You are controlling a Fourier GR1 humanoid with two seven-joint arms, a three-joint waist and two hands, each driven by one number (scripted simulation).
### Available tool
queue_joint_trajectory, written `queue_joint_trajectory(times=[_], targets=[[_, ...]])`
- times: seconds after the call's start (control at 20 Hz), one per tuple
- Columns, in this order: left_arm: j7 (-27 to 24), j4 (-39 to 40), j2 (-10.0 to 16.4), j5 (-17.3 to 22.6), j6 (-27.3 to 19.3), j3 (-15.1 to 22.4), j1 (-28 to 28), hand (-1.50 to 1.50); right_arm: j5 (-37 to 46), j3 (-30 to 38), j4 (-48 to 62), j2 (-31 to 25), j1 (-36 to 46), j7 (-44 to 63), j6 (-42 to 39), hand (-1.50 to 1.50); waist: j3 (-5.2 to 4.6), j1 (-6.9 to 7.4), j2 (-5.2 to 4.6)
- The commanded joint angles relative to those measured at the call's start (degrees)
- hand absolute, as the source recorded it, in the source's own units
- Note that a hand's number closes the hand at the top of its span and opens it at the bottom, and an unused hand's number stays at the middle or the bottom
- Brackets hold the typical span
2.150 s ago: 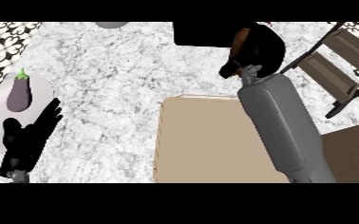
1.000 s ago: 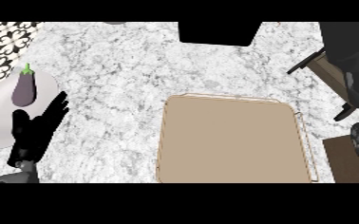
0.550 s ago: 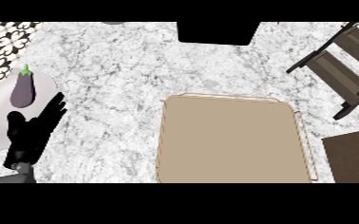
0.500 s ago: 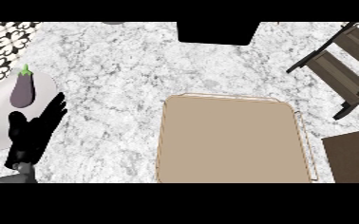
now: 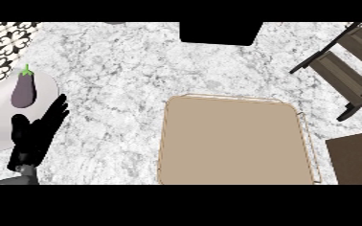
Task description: Pick the sweet potato from the tray and place it in the tiered basket
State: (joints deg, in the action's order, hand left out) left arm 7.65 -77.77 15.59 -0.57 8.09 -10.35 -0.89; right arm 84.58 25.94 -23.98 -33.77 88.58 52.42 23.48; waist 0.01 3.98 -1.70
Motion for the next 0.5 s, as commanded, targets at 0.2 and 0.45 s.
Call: queue_joint_trajectory(times=[0.2, 0.45], targets=[[1.9, -0.24, -0.2, 0.27, -0.13, 0.01, -0.62, 0.0, 10.71, -9.63, 10.72, -9.36, 0.94, -7.29, -19.92, 1.5, -0.11, -1.18, 0.47], [0.26, 1.75, 0.09, -0.11, -0.25, -0.55, -1.34, 0.0, 13.66, -12.99, 13.18, -11.48, 4.81, -14.28, -27.06, 1.5, -0.12, -0.98, 0.35]])
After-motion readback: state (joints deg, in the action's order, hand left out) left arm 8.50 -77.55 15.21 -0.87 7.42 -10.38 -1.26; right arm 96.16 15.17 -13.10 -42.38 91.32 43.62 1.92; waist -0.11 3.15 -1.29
